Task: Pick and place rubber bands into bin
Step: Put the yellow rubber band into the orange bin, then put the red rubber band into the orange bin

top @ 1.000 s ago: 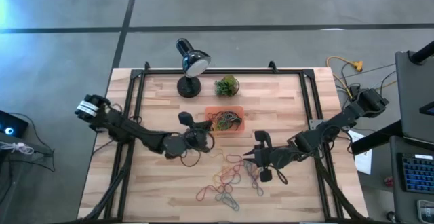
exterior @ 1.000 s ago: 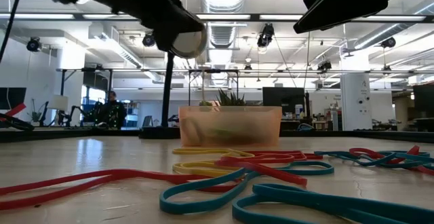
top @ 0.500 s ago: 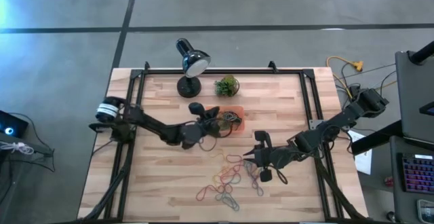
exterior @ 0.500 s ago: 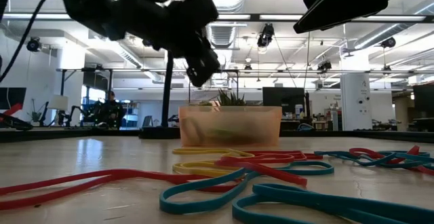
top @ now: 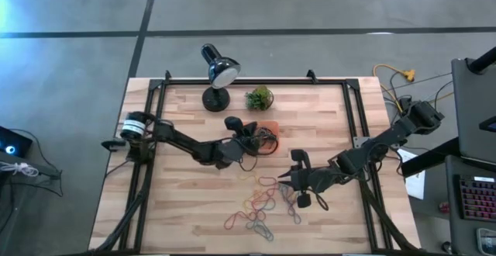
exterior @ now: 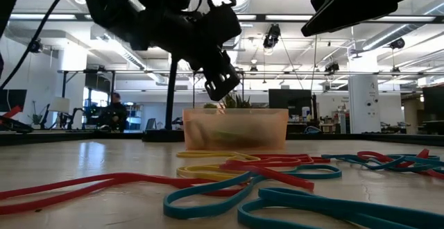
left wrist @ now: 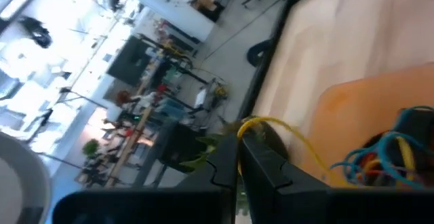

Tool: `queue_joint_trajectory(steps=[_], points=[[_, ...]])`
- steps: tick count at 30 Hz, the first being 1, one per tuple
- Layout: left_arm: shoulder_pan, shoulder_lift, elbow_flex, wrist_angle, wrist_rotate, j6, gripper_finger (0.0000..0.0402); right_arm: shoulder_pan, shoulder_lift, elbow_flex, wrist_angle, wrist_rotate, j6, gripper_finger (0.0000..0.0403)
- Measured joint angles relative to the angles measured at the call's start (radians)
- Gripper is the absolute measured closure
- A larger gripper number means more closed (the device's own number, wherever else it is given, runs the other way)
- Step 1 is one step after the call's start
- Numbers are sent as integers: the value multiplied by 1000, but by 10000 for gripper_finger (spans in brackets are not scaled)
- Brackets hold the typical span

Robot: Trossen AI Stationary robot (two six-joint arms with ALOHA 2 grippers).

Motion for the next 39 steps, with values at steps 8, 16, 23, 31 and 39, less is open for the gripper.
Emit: queue_joint_trajectory(steps=[8,16,23,31,39], points=[[31,-78,110,-485,236,-327,402,0,0,-2,1,0,0,344],[45,-95,157,-631,344,-381,401,0,0,-6,2,0,2,344],[46,-97,157,-631,352,-368,359,0,0,-6,2,0,4,344],[46,-97,157,-630,303,-353,336,0,0,-6,2,0,3,344],[49,-140,156,-672,473,-433,336,0,0,-7,1,0,1,344]])
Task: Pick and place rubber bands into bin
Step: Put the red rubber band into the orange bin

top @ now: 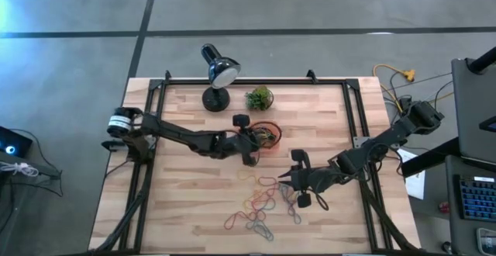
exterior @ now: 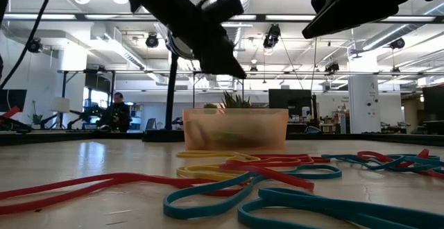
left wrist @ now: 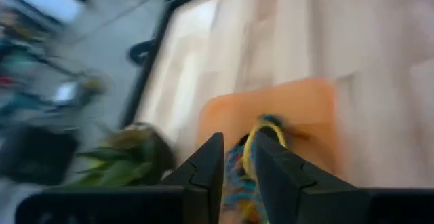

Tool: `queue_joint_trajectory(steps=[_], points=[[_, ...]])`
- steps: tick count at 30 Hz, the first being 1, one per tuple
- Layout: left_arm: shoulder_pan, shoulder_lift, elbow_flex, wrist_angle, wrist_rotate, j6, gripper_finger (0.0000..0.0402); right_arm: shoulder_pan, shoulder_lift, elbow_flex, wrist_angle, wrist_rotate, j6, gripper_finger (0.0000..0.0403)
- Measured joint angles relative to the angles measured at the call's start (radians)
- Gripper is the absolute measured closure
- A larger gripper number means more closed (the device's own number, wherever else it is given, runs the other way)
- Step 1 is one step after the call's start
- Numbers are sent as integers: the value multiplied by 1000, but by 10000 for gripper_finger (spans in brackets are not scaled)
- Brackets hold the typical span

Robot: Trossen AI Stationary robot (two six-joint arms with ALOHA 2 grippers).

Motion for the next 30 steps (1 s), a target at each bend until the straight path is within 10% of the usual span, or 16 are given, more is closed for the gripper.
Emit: queue_joint_trajectory(steps=[11,20,30], points=[[-10,-104,-2,-115,93,-120,336,0,0,-1,-1,0,3,344],[-111,-145,-34,-310,504,-318,336,0,5,-8,-2,-2,44,344],[-269,-142,-100,-291,519,-476,336,0,11,-48,1,-179,159,344]])
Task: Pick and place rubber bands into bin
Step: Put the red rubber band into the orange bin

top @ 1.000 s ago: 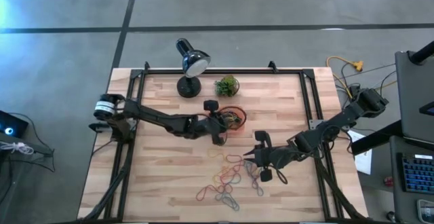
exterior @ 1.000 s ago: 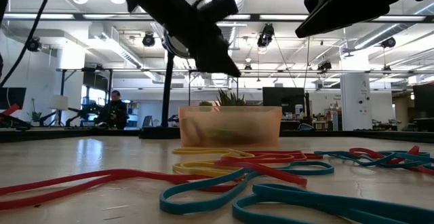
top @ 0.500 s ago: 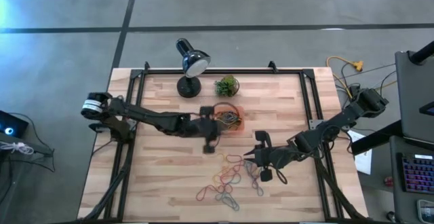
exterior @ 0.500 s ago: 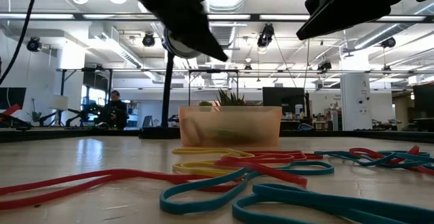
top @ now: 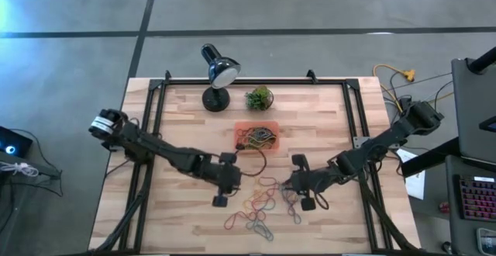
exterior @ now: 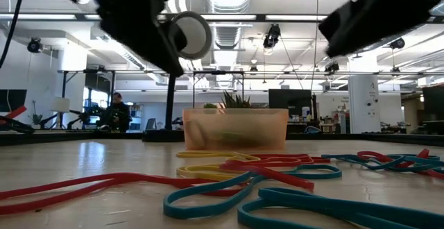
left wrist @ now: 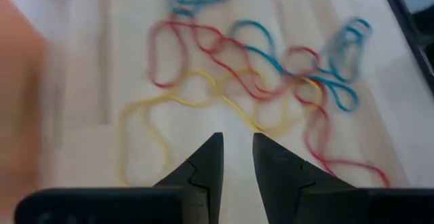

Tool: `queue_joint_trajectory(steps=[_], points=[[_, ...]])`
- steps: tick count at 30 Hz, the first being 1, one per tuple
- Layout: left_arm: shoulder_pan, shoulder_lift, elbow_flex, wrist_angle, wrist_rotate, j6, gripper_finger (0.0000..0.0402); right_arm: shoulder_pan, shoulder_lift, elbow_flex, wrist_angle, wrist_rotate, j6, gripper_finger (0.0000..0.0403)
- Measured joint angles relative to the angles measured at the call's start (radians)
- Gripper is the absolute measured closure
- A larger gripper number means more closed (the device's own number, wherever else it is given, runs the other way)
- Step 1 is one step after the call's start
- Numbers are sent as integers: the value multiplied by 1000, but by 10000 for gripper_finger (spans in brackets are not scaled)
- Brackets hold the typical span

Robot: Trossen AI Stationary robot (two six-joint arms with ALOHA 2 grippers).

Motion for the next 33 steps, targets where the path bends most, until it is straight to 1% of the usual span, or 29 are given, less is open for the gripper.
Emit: queue_joint_trajectory(steps=[2,7,14,18,21,26,33], points=[[-34,0,-10,3,1,-21,336,5,17,-14,0,-56,17,344],[-91,3,-51,62,0,-25,336,34,69,-25,-9,-62,0,344],[-92,-1,-60,67,-2,-26,336,37,179,-24,4,-54,-10,344],[-89,-1,-62,67,-2,-26,336,37,256,-24,8,-55,9,344],[-89,-1,-62,69,-2,-26,336,37,290,-11,16,-52,27,344],[-89,-1,-62,72,-3,-26,336,37,290,-1,6,-52,31,344],[-89,-1,-62,73,-4,-26,336,37,213,-2,-9,-51,5,344]])
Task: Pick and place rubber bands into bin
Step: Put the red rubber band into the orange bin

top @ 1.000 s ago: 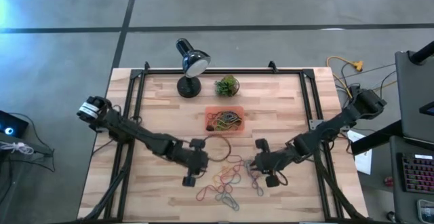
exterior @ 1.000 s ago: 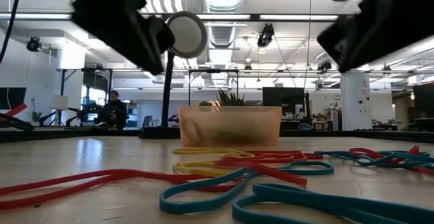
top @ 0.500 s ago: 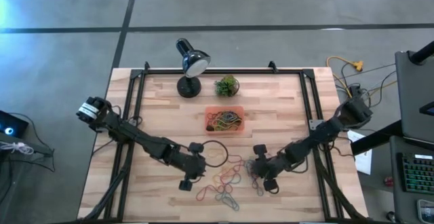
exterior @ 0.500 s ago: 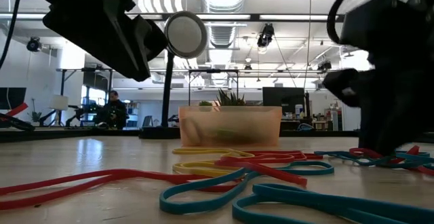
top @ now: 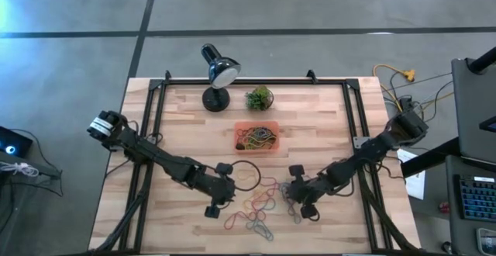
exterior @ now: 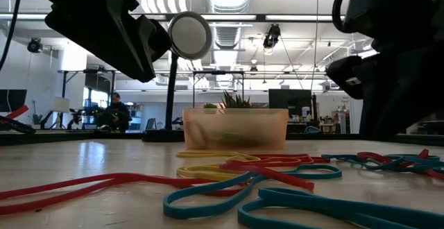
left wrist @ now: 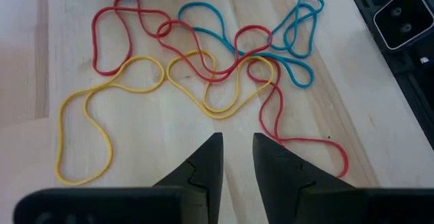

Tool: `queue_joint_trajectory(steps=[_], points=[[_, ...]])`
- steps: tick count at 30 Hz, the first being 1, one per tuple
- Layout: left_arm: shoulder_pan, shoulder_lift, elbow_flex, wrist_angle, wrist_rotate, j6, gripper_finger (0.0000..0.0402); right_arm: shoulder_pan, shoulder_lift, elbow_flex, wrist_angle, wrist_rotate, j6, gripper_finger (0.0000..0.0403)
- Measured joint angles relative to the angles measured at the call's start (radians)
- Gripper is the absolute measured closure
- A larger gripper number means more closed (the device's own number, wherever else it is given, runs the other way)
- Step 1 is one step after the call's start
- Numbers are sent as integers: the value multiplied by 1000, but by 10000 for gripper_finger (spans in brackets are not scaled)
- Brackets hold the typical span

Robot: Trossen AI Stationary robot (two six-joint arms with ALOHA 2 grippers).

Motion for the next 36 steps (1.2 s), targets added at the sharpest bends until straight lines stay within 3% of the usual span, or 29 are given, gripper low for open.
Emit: queue_joint_trajectory(steps=[36], points=[[0,0,0,1,-23,6,336,-16,112,2,67,57,-68,344]])
